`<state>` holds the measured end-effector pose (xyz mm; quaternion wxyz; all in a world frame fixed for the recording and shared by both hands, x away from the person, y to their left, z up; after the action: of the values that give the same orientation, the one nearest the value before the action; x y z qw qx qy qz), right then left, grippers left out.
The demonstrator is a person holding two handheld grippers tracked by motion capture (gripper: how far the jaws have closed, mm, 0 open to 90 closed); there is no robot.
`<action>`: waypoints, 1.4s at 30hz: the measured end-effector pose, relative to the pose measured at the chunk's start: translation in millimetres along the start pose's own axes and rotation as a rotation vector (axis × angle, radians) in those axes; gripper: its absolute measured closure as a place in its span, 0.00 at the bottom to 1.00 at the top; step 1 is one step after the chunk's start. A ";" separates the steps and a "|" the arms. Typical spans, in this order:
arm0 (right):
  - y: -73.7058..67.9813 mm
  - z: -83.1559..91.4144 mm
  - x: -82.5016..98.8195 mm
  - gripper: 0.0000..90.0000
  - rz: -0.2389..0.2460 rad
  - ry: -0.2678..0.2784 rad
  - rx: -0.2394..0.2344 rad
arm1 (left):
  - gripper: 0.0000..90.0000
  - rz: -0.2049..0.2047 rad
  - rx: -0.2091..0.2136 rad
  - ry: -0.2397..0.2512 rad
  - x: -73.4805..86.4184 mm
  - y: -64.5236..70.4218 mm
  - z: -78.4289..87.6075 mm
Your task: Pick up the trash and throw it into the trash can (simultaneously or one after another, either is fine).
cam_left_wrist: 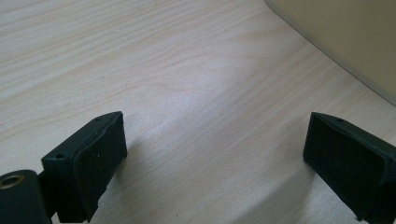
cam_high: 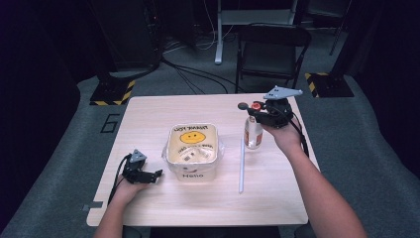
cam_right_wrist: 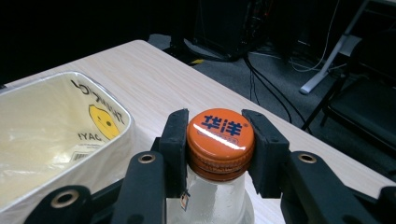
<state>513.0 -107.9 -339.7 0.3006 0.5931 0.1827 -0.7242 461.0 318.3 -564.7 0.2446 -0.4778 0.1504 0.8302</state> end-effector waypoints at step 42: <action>-60.0 -0.7 -96.0 0.69 0.058 0.095 -0.152 | 0.07 0.000 0.004 0.001 0.1 -0.6 0.2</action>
<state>485.5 -41.4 -252.4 0.3566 0.6073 0.2337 -0.6704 461.1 319.0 -564.7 0.2454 -0.4776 0.1521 0.8298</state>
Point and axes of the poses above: each handheld gripper's, and its own axes: z roughly backward along the jaws, x roughly out of its underside, y roughly to its right, the point moved 5 cm from there along -z, roughly forward along the jaws, and after that the axes turned 13 degrees about y, right-handed, at the moved point
